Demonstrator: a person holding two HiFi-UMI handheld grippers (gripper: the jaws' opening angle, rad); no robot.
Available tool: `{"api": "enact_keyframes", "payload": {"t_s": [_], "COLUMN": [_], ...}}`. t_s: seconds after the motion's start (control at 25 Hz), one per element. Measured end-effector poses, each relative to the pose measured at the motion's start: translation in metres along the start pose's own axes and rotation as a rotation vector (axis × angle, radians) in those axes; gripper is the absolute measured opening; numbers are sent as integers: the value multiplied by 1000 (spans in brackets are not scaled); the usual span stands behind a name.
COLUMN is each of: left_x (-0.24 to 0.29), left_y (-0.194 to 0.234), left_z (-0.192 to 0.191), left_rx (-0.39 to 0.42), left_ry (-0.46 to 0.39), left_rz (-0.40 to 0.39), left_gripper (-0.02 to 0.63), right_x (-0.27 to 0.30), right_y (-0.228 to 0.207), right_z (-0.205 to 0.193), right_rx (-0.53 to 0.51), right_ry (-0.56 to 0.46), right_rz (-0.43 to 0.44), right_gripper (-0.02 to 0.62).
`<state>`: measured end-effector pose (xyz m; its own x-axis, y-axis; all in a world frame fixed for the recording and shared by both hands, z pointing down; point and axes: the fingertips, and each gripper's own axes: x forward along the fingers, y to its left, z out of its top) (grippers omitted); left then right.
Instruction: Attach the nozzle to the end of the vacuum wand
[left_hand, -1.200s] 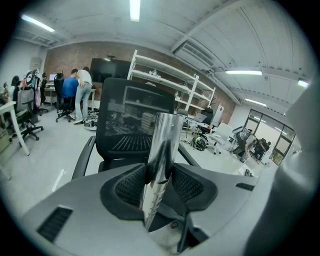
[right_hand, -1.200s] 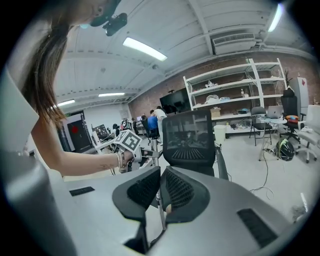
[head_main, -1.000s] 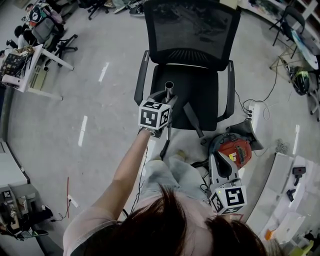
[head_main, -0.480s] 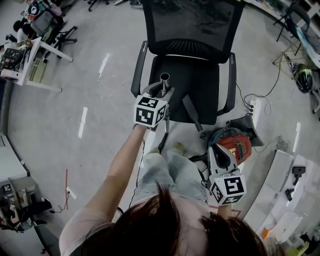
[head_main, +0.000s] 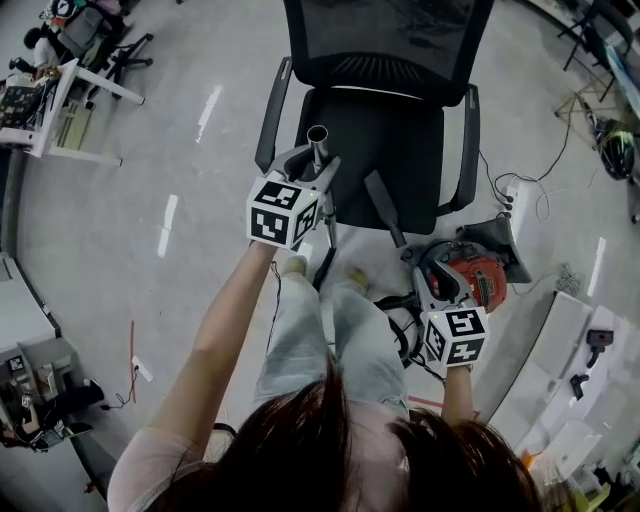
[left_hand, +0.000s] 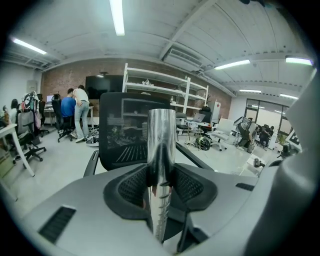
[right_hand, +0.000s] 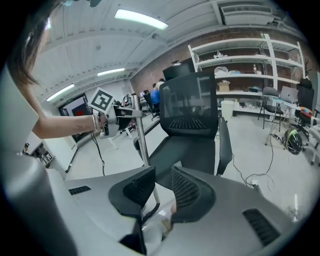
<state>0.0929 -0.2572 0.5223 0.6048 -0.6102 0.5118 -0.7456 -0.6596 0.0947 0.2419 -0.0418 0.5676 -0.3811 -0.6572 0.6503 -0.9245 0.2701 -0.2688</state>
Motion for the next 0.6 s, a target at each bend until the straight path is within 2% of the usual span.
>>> {"api": "enact_keyframes", "payload": {"t_s": [0.12, 0.6], "left_x": [-2, 5], "left_y": [0, 10], "left_z": [-2, -8], "left_rx": [3, 0], "left_ry": [-22, -65], "left_rz": [0, -19], "left_gripper": [156, 156], "right_x": [20, 109], "right_y": [-14, -58], "right_z": [-22, -83], "right_rx": [26, 22], "right_ry": [53, 206], "right_rz": [4, 27], "right_gripper": [100, 118]}}
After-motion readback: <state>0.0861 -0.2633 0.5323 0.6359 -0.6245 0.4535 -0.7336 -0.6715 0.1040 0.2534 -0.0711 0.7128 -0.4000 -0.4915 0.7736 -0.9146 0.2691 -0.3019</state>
